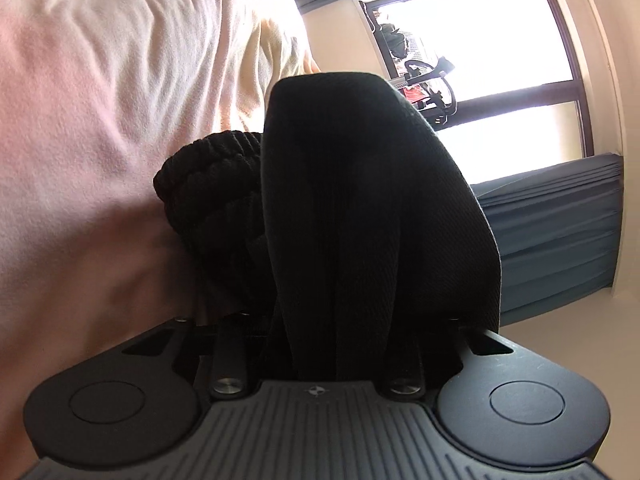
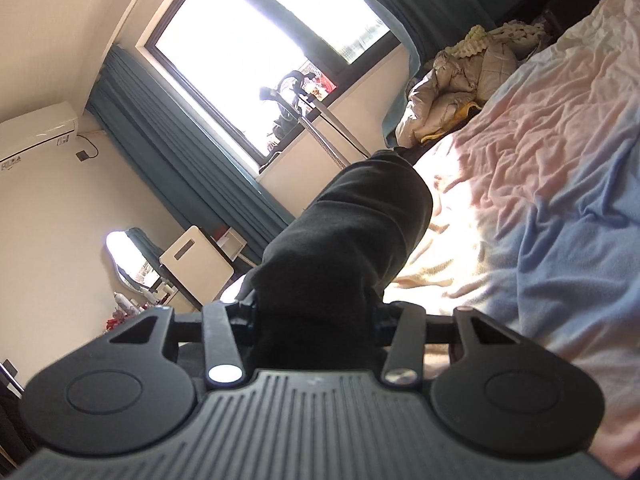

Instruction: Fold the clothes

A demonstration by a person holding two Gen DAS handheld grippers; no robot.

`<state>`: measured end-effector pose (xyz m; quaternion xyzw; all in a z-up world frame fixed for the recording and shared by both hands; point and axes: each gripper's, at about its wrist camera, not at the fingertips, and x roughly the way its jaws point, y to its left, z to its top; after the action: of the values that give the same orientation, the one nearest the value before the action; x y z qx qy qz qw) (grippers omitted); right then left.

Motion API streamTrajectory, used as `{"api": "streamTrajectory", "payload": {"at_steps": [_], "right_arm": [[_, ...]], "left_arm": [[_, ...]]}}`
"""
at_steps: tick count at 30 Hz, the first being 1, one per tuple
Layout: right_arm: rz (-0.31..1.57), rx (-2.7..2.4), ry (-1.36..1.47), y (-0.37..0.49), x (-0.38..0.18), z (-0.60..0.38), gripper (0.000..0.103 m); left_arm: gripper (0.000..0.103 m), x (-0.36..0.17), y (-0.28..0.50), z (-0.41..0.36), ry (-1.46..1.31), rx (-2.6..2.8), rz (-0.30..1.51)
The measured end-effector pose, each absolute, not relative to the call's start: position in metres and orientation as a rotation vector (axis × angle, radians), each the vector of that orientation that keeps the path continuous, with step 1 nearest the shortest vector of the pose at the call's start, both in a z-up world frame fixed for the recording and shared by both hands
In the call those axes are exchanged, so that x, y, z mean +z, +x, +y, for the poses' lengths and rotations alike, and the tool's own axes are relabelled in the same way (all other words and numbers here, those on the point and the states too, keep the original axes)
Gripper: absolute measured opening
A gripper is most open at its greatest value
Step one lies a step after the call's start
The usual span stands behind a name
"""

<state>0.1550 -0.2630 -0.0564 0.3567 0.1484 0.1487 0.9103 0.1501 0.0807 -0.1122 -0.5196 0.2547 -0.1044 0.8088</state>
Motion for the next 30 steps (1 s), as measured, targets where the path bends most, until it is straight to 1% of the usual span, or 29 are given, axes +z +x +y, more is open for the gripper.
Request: {"api": "streamTrajectory", "payload": {"at_steps": [3,8,13,17,21,24,30], "right_arm": [[0.238,0.297,0.718,0.140,-0.028,-0.277,0.047],[0.105,0.245,0.724,0.105,0.011,-0.324,0.047],[-0.051,0.171,0.762,0.063,0.045,-0.391,0.048],[-0.159,0.108,0.798,0.030,0.055,-0.452,0.048],[-0.249,0.012,0.815,0.000,0.054,-0.513,0.049],[-0.298,-0.060,0.838,-0.014,0.043,-0.550,0.049],[-0.335,-0.229,0.887,-0.021,-0.020,-0.623,0.049]], "left_arm": [[0.033,-0.095,0.143,0.072,-1.098,-0.263,0.521],[0.032,-0.051,0.137,0.026,-1.043,-0.361,0.497],[0.032,-0.009,0.148,-0.048,-0.980,-0.504,0.480],[0.033,0.013,0.153,-0.115,-0.908,-0.629,0.459],[0.033,0.012,0.172,-0.186,-0.889,-0.744,0.490],[0.033,-0.001,0.188,-0.237,-0.869,-0.806,0.518],[0.033,-0.049,0.231,-0.324,-0.794,-0.883,0.619]]}}
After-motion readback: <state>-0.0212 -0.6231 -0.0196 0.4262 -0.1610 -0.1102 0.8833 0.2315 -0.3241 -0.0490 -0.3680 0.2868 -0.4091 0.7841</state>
